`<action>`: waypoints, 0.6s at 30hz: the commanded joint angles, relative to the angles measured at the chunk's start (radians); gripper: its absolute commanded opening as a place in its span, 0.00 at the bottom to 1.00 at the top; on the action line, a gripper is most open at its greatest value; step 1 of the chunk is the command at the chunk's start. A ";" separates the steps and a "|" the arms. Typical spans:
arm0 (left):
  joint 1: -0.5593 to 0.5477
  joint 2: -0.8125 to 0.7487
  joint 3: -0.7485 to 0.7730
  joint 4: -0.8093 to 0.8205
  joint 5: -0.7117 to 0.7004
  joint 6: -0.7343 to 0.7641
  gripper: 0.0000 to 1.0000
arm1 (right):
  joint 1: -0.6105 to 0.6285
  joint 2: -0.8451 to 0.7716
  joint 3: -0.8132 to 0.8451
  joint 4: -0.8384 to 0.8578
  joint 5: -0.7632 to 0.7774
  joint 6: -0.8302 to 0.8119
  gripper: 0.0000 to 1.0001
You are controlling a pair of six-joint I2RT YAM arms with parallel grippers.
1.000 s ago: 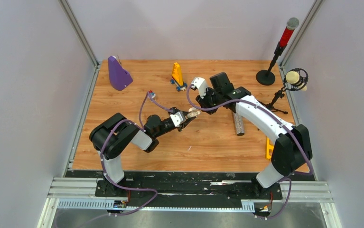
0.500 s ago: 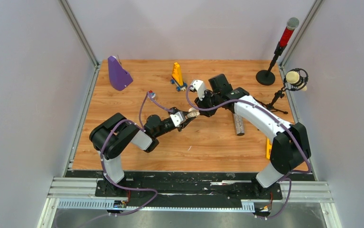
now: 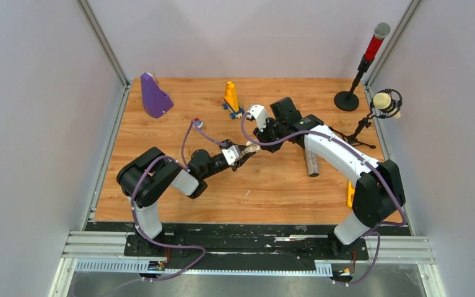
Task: Insert the wireless bluetooth earbuds into the charging case
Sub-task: Place the earbud in the charging case.
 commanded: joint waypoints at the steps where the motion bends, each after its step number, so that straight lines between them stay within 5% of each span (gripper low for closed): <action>1: -0.008 -0.039 -0.003 0.085 -0.004 0.027 0.00 | 0.003 -0.019 0.009 0.000 0.043 0.002 0.21; 18: -0.007 -0.052 -0.005 0.088 0.007 -0.004 0.00 | 0.003 -0.115 0.000 -0.063 -0.150 -0.033 0.28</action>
